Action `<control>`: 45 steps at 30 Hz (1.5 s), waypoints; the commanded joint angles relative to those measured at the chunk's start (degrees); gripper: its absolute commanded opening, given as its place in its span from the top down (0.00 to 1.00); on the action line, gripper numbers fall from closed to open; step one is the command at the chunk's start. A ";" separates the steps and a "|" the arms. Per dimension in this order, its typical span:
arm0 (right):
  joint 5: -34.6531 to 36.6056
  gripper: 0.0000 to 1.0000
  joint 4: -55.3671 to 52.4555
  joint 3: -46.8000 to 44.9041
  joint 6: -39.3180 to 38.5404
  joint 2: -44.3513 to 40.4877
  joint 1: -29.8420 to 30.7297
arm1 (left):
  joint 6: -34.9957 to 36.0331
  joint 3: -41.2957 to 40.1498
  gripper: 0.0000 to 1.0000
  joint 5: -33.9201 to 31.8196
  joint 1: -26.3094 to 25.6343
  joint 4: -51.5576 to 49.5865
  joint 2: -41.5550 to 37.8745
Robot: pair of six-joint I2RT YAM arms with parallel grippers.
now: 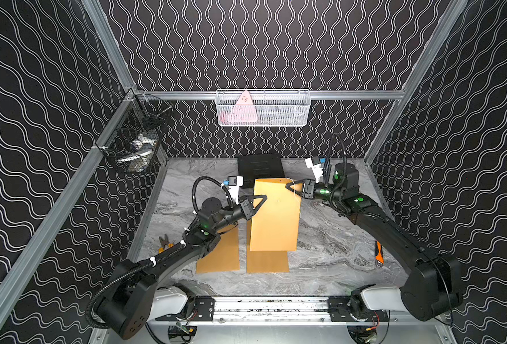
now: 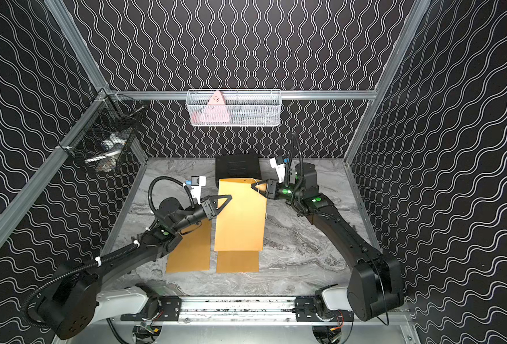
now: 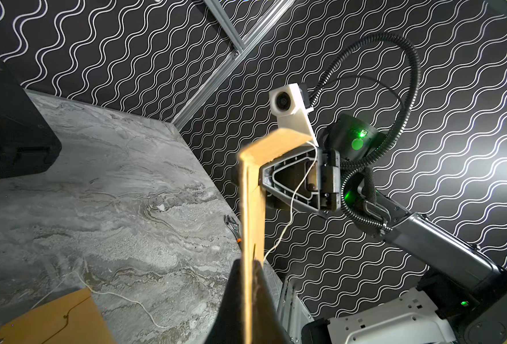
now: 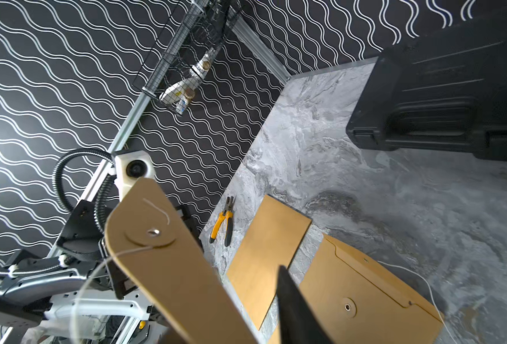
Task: Open the file bag
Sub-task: Open the file bag, then place the file bag at the center of the board.
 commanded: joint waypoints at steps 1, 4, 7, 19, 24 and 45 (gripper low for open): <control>-3.65 0.78 4.40 0.01 1.98 0.01 0.05 | 0.10 0.33 1.00 0.41 -0.03 2.19 0.53; -3.99 0.88 4.55 0.07 2.25 0.01 -0.12 | 0.30 0.63 1.00 0.43 -0.02 2.17 1.09; -4.09 0.94 4.32 0.44 2.11 0.26 -0.19 | 0.47 0.66 1.00 0.26 -0.02 2.08 1.61; -2.35 1.00 -5.46 2.84 -4.18 -0.38 -0.17 | 3.28 4.36 0.69 -0.38 -0.02 -2.31 2.71; -2.06 1.00 -7.51 2.58 -5.38 -0.91 -0.22 | 2.78 5.22 0.95 -0.18 -0.02 -1.12 3.98; -0.34 0.86 -7.99 -6.48 -1.87 -6.55 -0.11 | 0.73 3.23 1.00 -6.89 0.48 6.01 7.69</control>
